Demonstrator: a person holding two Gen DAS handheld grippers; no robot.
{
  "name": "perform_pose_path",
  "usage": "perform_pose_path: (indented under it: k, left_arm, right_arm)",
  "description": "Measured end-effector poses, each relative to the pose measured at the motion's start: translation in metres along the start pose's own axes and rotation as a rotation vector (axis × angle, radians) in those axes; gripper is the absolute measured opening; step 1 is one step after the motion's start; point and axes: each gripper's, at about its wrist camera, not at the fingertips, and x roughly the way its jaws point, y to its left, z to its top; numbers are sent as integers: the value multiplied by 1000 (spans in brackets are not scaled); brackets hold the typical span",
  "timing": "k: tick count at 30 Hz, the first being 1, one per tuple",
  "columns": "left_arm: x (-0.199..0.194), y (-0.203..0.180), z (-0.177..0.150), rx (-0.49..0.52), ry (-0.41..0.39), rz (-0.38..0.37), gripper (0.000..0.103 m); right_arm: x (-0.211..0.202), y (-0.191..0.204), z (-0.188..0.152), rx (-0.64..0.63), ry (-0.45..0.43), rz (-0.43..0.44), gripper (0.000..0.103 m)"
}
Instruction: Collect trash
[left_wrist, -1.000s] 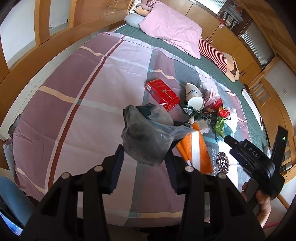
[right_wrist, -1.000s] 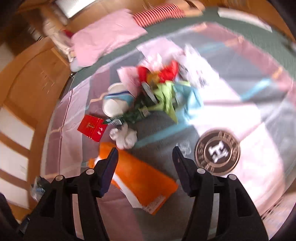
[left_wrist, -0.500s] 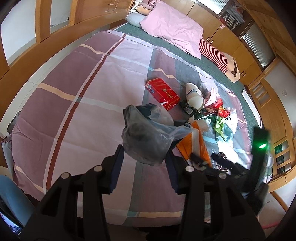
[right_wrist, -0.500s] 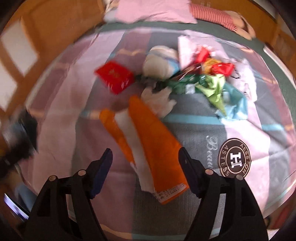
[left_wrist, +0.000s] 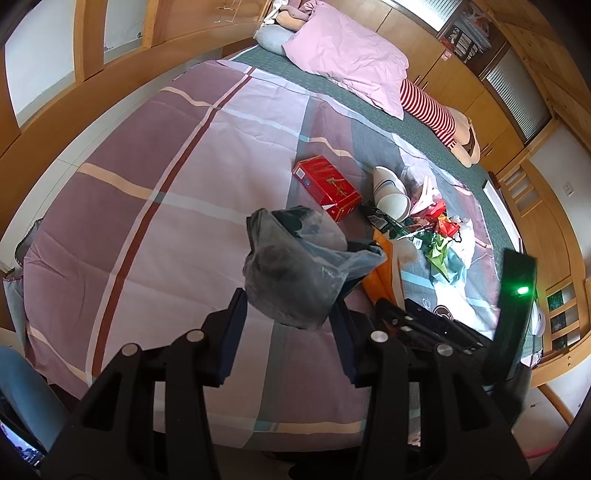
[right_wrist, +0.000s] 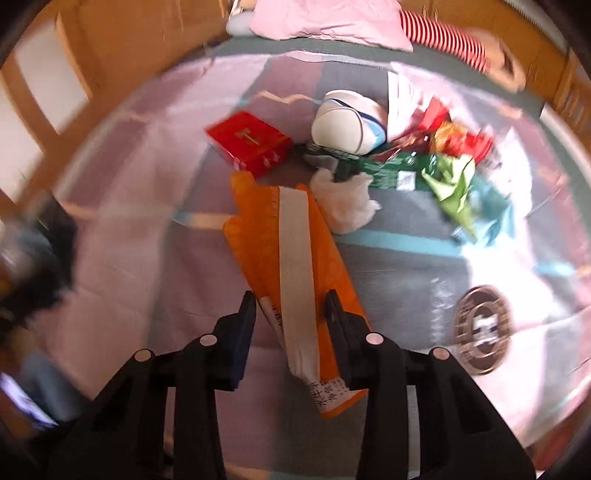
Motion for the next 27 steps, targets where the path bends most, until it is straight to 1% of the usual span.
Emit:
perform_pose_path:
  k: [1, 2, 5, 6, 8, 9, 10, 11, 13, 14, 15, 16, 17, 18, 21, 24, 27]
  left_arm:
    - [0, 1, 0, -3, -1, 1, 46]
    - [0, 1, 0, -6, -2, 2, 46]
    - [0, 3, 1, -14, -5, 5, 46]
    - [0, 3, 1, -14, -4, 5, 46]
    - [1, 3, 1, -11, -2, 4, 46]
    - [1, 3, 0, -11, -1, 3, 46]
    - [2, 3, 0, -10, 2, 0, 46]
    - [2, 2, 0, -10, 3, 0, 46]
    - [2, 2, -1, -9, 5, 2, 46]
    - [3, 2, -1, -11, 6, 2, 46]
    - [3, 2, -1, -12, 6, 1, 46]
    - [2, 2, -1, -14, 5, 2, 46]
    - [2, 2, -1, -15, 4, 2, 46]
    - [2, 2, -1, -16, 3, 2, 46]
    - [2, 2, -1, -19, 1, 0, 46]
    - [1, 2, -1, -19, -2, -4, 46]
    - [-1, 2, -1, -21, -10, -24, 46]
  right_arm:
    - [-2, -8, 1, 55, 4, 82, 37]
    - [-2, -18, 2, 130, 15, 197, 36]
    - [6, -34, -4, 288, 80, 425, 36]
    - [15, -40, -7, 354, 123, 491, 36]
    - [21, -49, -10, 417, 151, 521, 36]
    - [20, -51, -7, 446, 145, 512, 37]
    - [16, -53, -5, 445, 129, 472, 40]
    - [10, -54, -4, 431, 106, 411, 47]
    - [0, -51, 0, 364, 66, 244, 48]
    - [-5, -50, -1, 336, 54, 197, 51]
    - [-8, -49, -1, 316, 41, 167, 57]
    - [-7, -47, 0, 304, 36, 158, 61]
    - [-7, -43, 1, 286, 38, 148, 69]
    - [-6, -43, 0, 272, 42, 140, 71]
    - [0, -32, 0, 203, 62, 93, 72]
    - [6, -22, -3, 105, 83, -12, 72]
    - [15, -12, -5, 38, 110, -78, 72]
